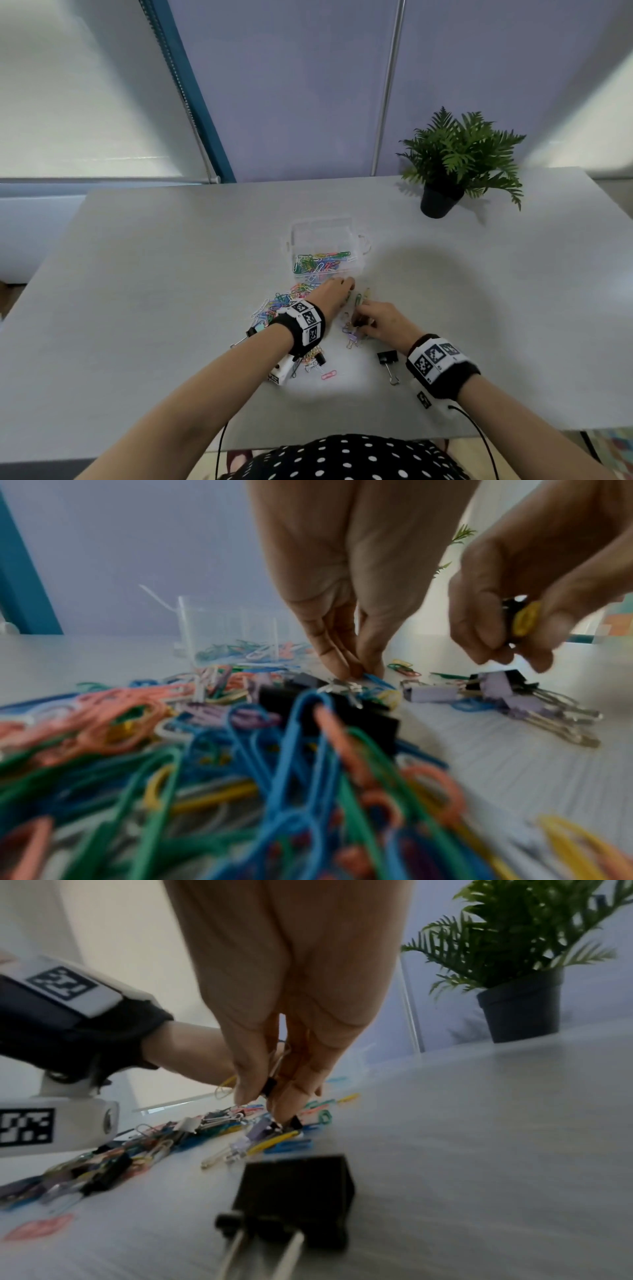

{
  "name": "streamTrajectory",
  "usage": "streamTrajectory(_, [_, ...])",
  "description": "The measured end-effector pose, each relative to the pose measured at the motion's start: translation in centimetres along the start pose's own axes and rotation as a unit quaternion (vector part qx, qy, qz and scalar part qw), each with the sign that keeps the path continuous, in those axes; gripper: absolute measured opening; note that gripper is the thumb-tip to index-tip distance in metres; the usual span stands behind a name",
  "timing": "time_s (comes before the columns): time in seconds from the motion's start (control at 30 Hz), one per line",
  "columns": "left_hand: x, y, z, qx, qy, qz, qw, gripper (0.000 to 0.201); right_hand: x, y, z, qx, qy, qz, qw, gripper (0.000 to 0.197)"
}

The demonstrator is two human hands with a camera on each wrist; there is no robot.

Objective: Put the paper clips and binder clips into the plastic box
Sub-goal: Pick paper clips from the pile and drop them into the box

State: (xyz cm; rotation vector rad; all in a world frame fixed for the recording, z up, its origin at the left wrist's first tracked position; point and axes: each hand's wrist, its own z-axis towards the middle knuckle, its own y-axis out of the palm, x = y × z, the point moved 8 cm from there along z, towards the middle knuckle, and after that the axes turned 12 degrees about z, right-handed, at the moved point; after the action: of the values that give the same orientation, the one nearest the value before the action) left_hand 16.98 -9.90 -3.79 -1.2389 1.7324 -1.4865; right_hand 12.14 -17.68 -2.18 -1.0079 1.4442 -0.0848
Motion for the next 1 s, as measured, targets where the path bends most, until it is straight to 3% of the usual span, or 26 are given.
streamTrajectory(0.1, [-0.9,-0.5,0.1,-0.009,-0.006,-0.049,0.999,0.026,0.1,-0.3,0.0,-0.006,0.009,-0.011,1.0,0.015])
streamTrajectory(0.27, [-1.7,-0.4,-0.5,-0.005,0.0,-0.082,0.997,0.022,3.0,-4.1,0.2,0.091,0.087,-0.013,0.992,0.012])
streamTrajectory(0.47, [-1.7,0.3,-0.9,-0.016,-0.041,-0.08,0.996,0.028,2.4,-5.1,1.3,0.041,0.153,-0.169,0.973,0.028])
streamTrajectory(0.57, [-1.3,-0.3,-0.8,-0.007,-0.041,-0.103,0.994,0.023,1.2,-5.1,2.6,0.058,0.134,-0.162,0.976,0.03])
streamTrajectory(0.73, [-0.4,-2.1,0.3,0.046,-0.068,-0.127,0.989,0.018,1.8,-2.8,3.3,-0.013,0.129,-0.179,0.975,0.054])
streamTrajectory(1.0, [0.7,-0.4,0.9,0.021,-0.143,-0.034,0.989,0.036,3.7,-3.4,2.1,0.051,0.142,-0.113,0.982,0.016])
